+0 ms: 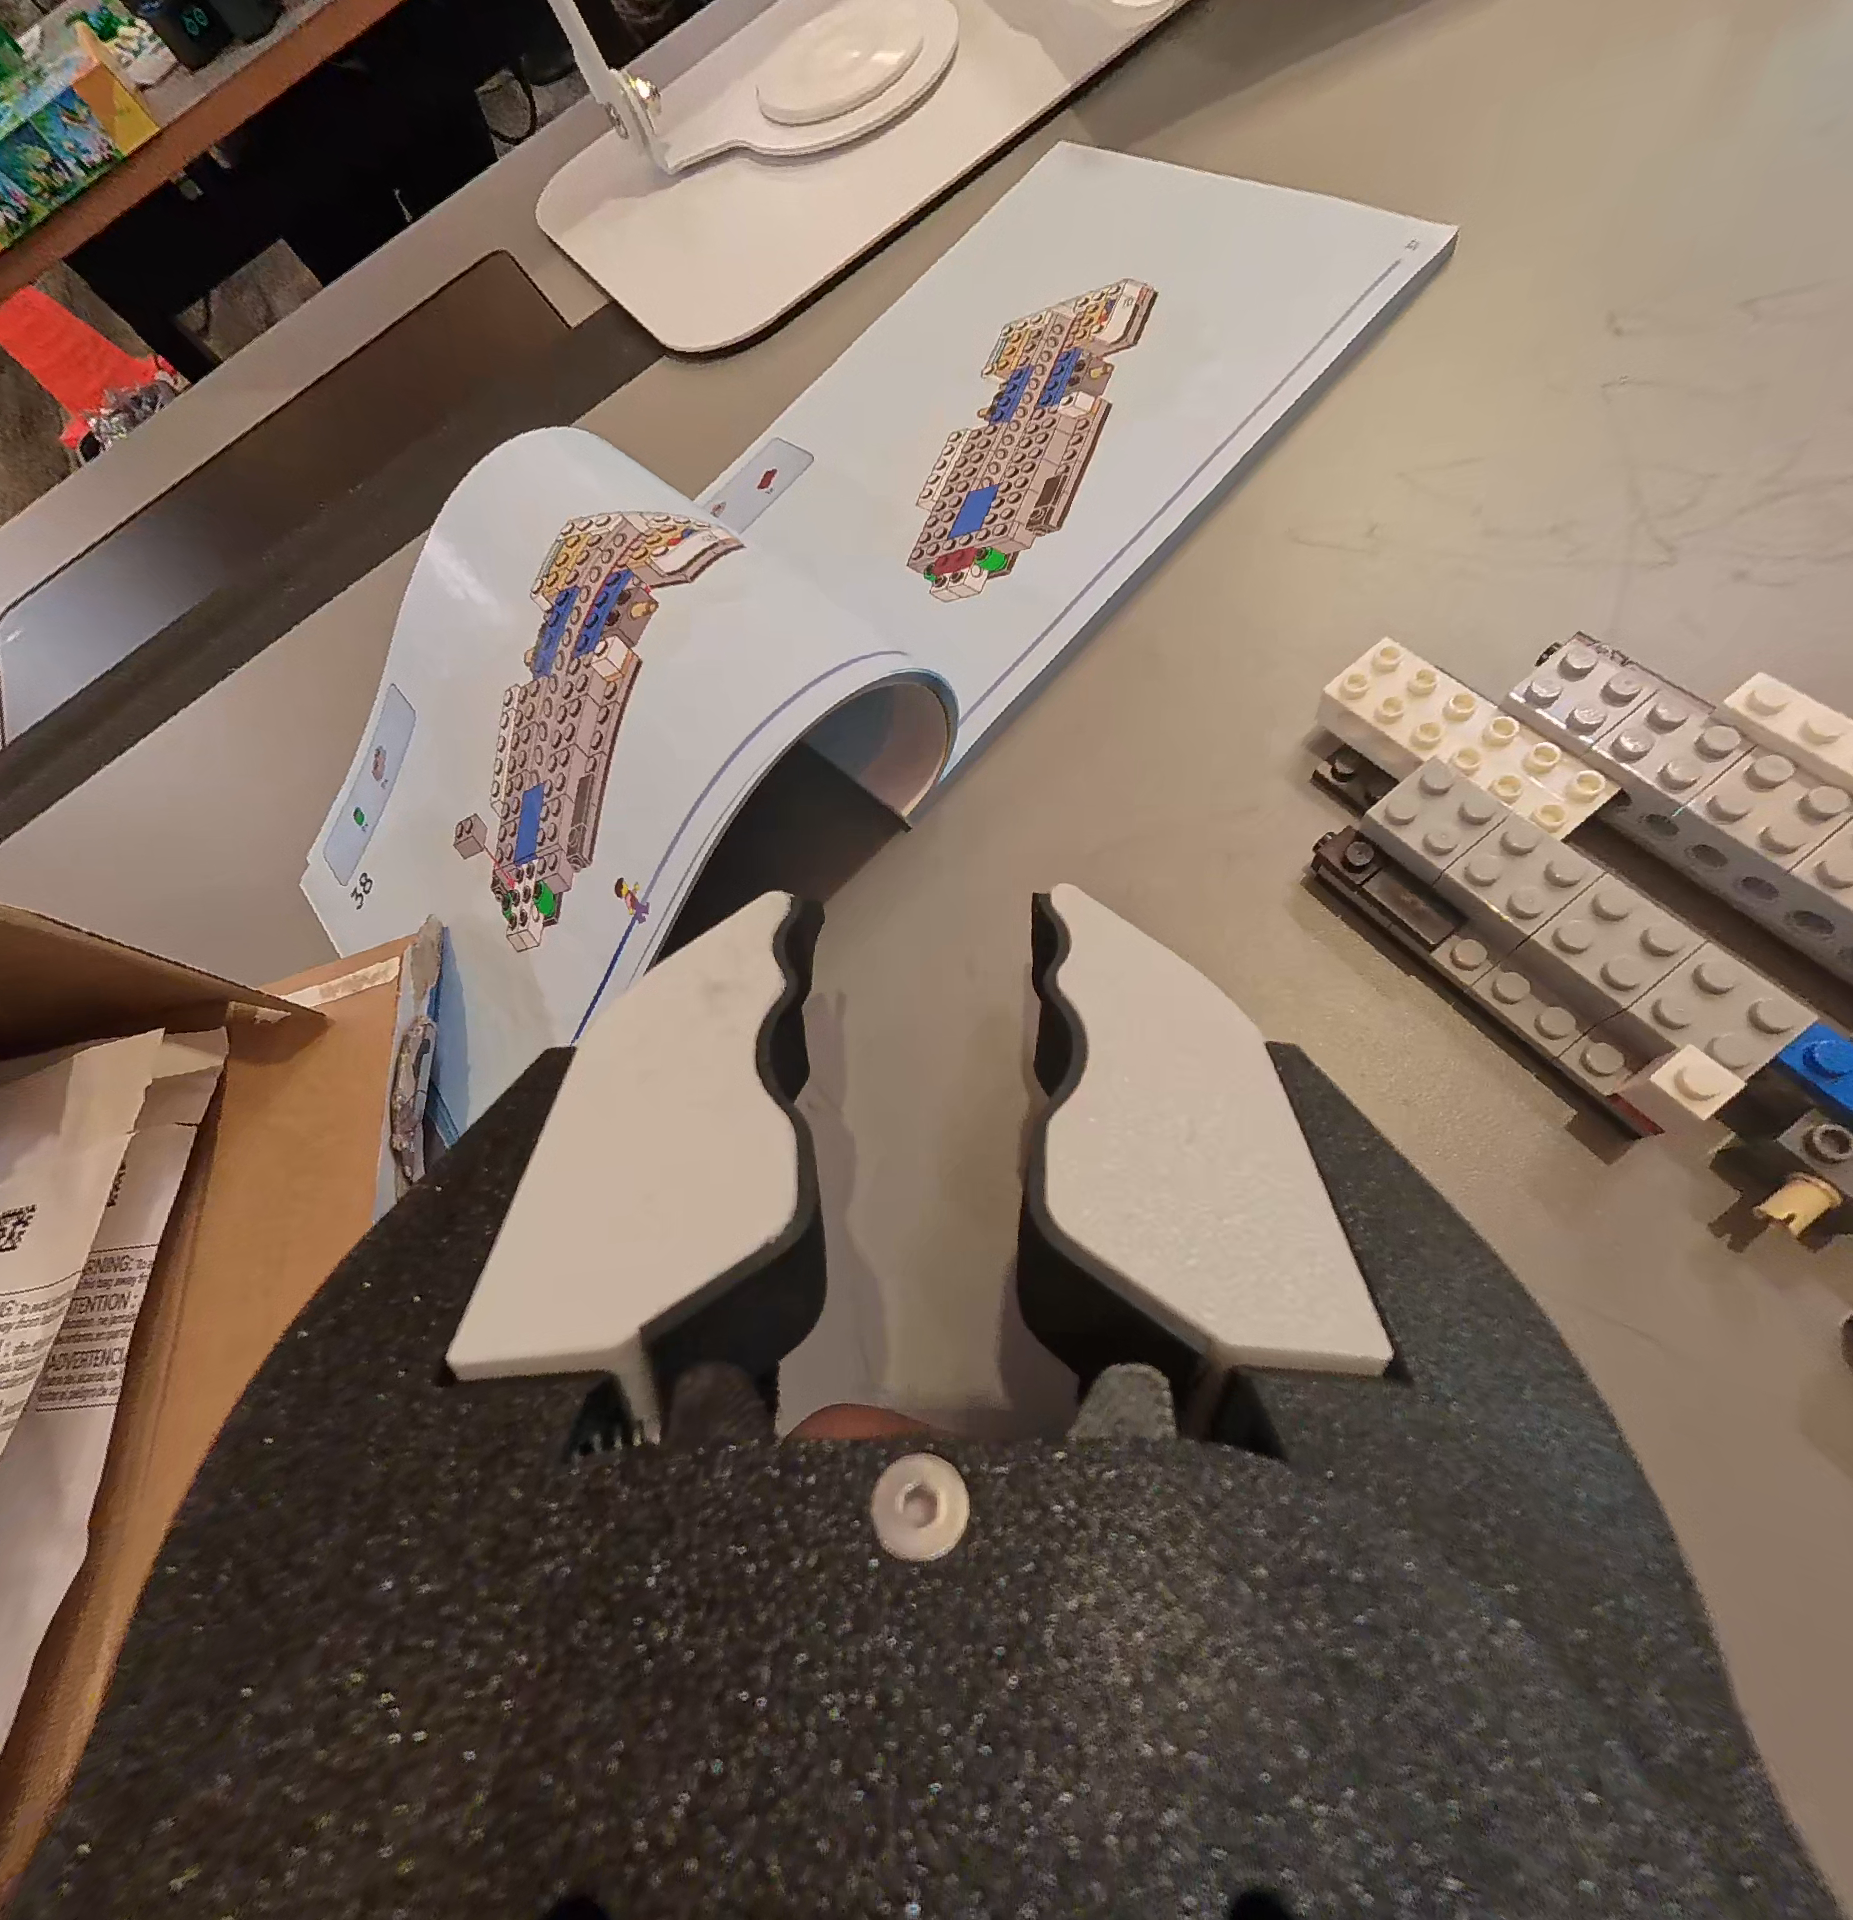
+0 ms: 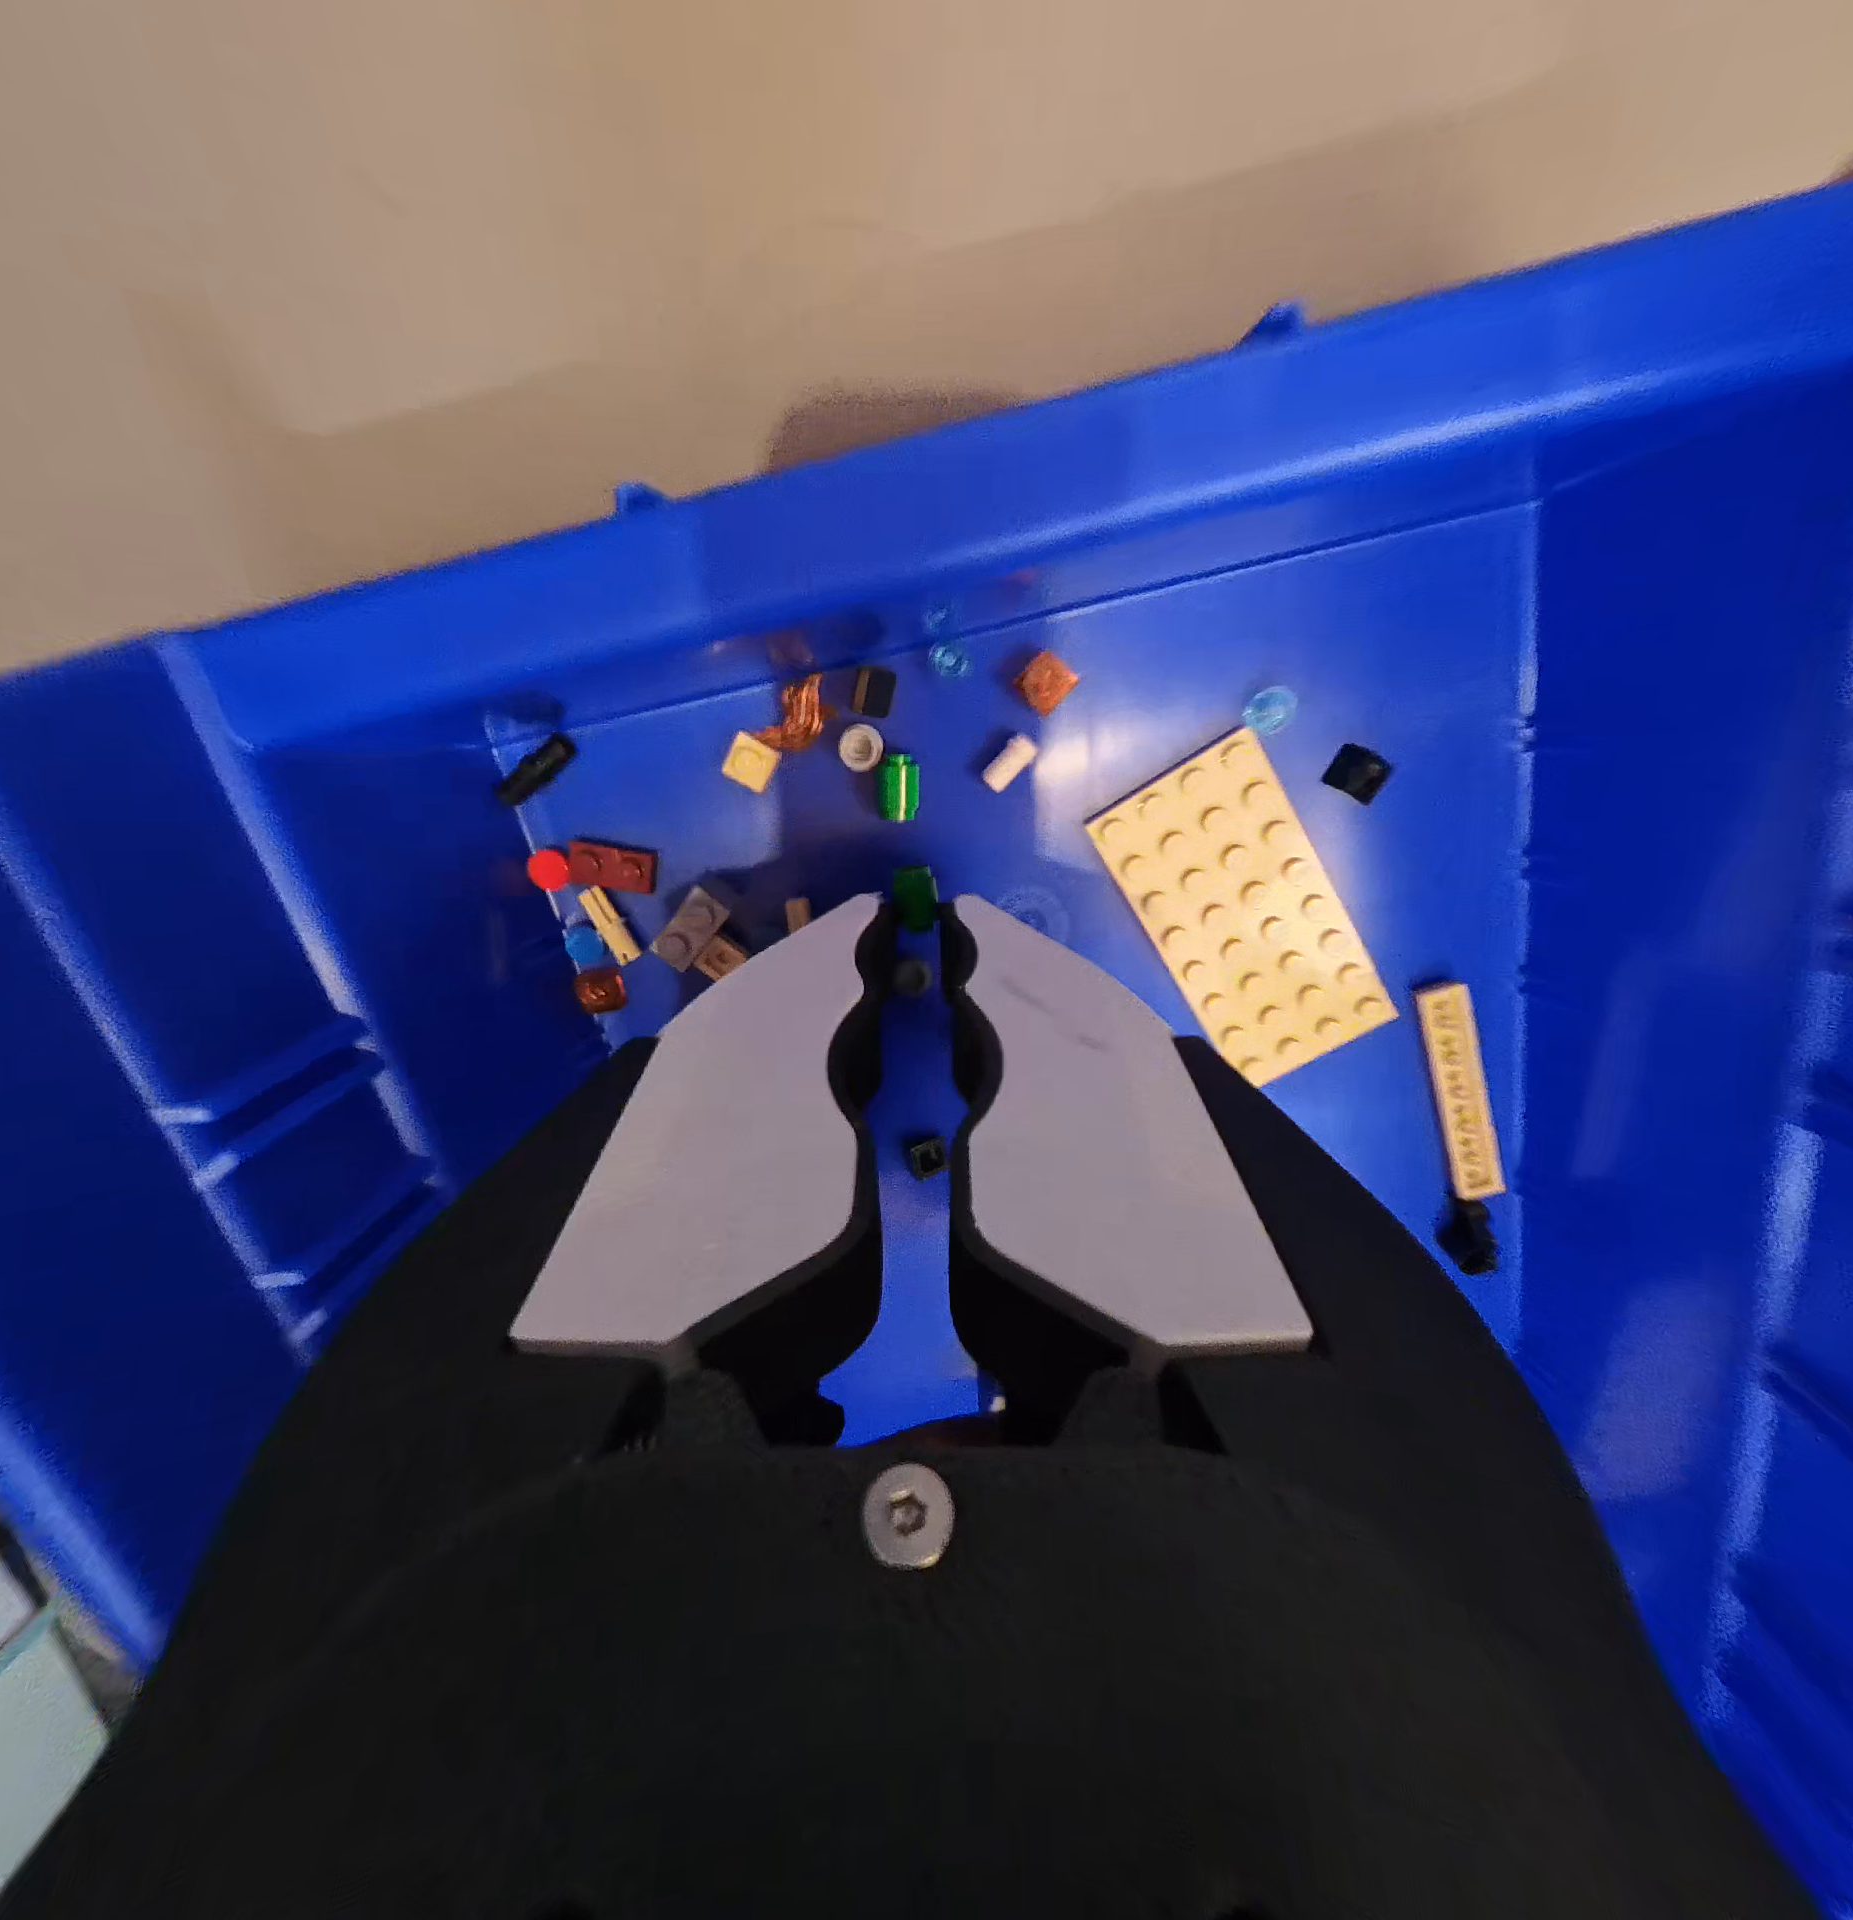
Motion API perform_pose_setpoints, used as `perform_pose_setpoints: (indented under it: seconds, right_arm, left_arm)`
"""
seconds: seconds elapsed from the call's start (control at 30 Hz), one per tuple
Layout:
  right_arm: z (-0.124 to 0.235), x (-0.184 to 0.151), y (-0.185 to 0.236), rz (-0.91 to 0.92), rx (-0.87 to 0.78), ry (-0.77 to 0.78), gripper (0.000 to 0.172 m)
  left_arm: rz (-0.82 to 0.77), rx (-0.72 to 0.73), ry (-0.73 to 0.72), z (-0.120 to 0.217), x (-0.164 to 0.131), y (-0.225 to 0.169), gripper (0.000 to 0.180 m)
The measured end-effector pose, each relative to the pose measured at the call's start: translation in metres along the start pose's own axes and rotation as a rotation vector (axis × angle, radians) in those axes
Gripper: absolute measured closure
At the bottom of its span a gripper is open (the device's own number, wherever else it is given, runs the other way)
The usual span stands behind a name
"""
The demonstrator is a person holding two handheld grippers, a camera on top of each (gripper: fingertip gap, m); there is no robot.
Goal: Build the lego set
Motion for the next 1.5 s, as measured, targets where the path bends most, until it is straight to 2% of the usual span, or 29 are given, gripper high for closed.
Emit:
perform_pose_setpoints:
  seconds: [0.1,0.23,0.4,0.53,0.67,0.83,0.93,1.07,1.17,1.27,1.37,1.5]
  right_arm:
    - [0.027,0.024,-0.004,0.007,-0.084,-0.072,0.163]
    - [0.044,0.088,-0.003,0.091,-0.120,-0.185,0.163]
    - [0.001,0.170,0.001,0.279,-0.069,-0.116,0.163]
    - [-0.036,0.198,-0.006,0.332,-0.022,-0.033,0.163]
    - [-0.062,0.195,-0.010,0.320,0.010,0.023,0.163]
    - [-0.064,0.193,-0.010,0.296,0.009,-0.001,0.163]
    - [-0.063,0.191,-0.010,0.275,0.011,-0.009,0.156]
    - [-0.044,0.188,-0.014,0.243,-0.035,-0.064,0.152]
    - [-0.010,0.178,-0.017,0.208,-0.083,-0.132,0.151]
    - [0.031,0.148,-0.019,0.144,-0.130,-0.175,0.153]
    - [0.056,0.101,-0.017,0.042,-0.152,-0.156,0.155]
    - [0.045,0.043,-0.008,-0.059,-0.099,-0.089,0.155]
  left_arm:
    - [-0.001,0.002,-0.003,0.000,0.000,0.000,0.140]
    - [0.005,0.007,0.005,-0.001,0.000,0.001,0.141]
    - [0.017,0.016,-0.005,0.001,0.000,0.002,0.143]
    - [0.034,0.002,-0.018,0.004,0.000,0.003,0.143]
    - [0.061,-0.019,-0.033,0.006,0.001,0.005,0.143]
    - [0.074,-0.041,-0.032,0.006,0.001,0.005,0.143]
    - [0.062,-0.040,-0.029,0.006,0.000,0.004,0.143]
    - [0.051,-0.033,-0.025,0.005,0.000,0.003,0.143]
    - [0.056,-0.031,-0.029,0.006,0.000,0.004,0.143]
    - [0.062,-0.031,-0.031,0.006,0.000,0.005,0.143]
    - [0.061,-0.031,-0.026,0.005,0.000,0.004,0.143]
    - [0.053,-0.027,-0.013,0.004,-0.001,0.004,0.143]
Point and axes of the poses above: each gripper's, where its closed fingertips meet, z back along the fingers, x out of its top, y = z × x across the jaws, the point moved 6 cm from there along z, back along the fingers, and after that the axes turned 8 degrees about z, right-handed, at the moved point
